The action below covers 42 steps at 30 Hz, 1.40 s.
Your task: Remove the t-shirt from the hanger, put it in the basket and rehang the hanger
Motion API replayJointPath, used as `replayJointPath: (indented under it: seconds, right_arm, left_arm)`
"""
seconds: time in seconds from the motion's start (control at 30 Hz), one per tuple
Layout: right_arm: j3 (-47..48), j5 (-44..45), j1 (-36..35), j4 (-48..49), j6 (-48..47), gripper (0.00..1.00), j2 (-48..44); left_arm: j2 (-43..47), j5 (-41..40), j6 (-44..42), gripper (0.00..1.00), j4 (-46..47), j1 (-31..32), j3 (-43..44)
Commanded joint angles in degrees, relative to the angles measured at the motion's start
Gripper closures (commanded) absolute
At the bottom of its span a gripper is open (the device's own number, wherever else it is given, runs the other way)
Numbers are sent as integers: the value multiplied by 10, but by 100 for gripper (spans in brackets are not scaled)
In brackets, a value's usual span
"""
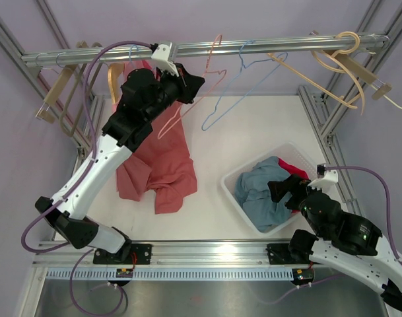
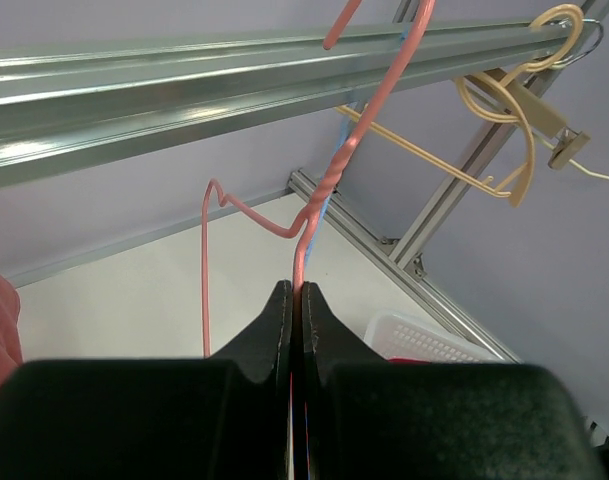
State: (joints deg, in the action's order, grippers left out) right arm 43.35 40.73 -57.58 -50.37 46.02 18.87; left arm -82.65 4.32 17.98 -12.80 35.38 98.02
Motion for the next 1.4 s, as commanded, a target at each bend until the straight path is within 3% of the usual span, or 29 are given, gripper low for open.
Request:
replayJointPath:
  seconds: [0.0, 0.2, 0.47, 0.5, 0.53, 0.67, 0.77, 0.93, 1.13, 1.37]
  right_arm:
    - [-2, -22, 4, 22, -8, 7, -3]
    - [-5, -47, 4, 41, -10, 8, -1]
    - [-10, -55, 5, 56, -14, 8, 4]
    - [-8, -55, 4, 57, -15, 8, 1]
    - [-6, -55, 5, 58, -17, 8, 0]
    - [10, -54, 4, 64, -30, 8, 0]
    - [20, -56, 4, 73, -41, 8, 2]
    - [27, -67, 4, 91, -50, 8, 5]
    - [32, -82, 4, 106, -58, 9, -1]
    - [28, -108, 4, 132, -66, 9, 14]
  left_arm:
    - [-18, 5, 0, 100, 36, -13, 28]
    - [-40, 16, 7, 100, 26, -19, 37]
    - [-11, 14, 13, 96, 30, -20, -21]
    - [4, 12, 11, 91, 30, -20, -27]
    - [11, 9, 10, 76, 30, -20, -34]
    - [48, 8, -1, 35, 7, -20, -52]
    - [83, -6, -16, 23, -31, -20, -56]
    - [149, -70, -36, 23, -88, -20, -87]
    - [209, -188, -44, 33, -186, -38, -105]
    - [188, -198, -58, 34, -224, -116, -67]
